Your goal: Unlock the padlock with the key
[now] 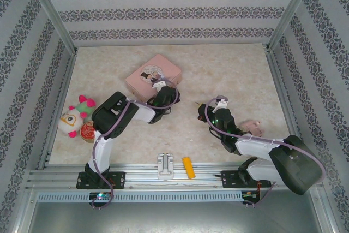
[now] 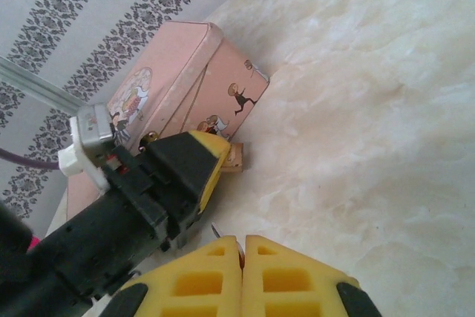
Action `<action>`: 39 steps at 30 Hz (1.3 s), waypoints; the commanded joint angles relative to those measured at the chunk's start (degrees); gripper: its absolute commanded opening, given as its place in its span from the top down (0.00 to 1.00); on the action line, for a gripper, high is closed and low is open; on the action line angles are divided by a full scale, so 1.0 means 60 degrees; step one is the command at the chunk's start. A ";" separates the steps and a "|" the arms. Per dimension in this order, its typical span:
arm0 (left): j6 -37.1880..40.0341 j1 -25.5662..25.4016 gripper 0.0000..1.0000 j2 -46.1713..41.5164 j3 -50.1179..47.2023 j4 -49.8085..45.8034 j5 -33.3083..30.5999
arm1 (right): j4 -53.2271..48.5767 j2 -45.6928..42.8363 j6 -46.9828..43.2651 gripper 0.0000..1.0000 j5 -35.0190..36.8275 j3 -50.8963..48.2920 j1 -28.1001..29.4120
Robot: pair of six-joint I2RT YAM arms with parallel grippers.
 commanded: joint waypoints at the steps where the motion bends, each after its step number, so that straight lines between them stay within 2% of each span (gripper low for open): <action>1: -0.1598 0.0123 1.00 0.0209 -0.0854 0.1188 0.2754 | -0.0066 -0.0043 0.0325 1.00 -0.0158 -0.0128 -0.0111; 6: -0.2793 0.0146 1.00 0.0466 -0.1360 0.2503 0.3903 | 0.0098 0.0182 0.0663 1.00 -0.0312 -0.0176 -0.0104; 17: -0.3298 0.0138 1.00 -0.0049 -0.2498 0.3229 0.4009 | 0.0917 0.1114 0.0931 1.00 -0.0848 -0.0176 -0.0347; 22: -0.3389 0.0133 1.00 -0.0117 -0.2651 0.3592 0.4208 | 0.2050 0.1877 0.0954 1.00 -0.1571 -0.0253 -0.0705; 31: -0.3400 0.0130 1.00 -0.0177 -0.2713 0.3924 0.4239 | 0.5230 0.4098 0.1410 1.00 -0.2466 -0.0157 -0.1027; 35: -0.3522 0.0134 1.00 -0.0096 -0.2710 0.4100 0.4317 | 0.6017 0.5035 0.1685 1.00 -0.2565 0.0000 -0.1069; 39: -0.3535 0.0137 1.00 -0.0073 -0.2724 0.4074 0.4353 | 0.6016 0.5407 0.1636 1.00 -0.2642 0.0311 -0.1071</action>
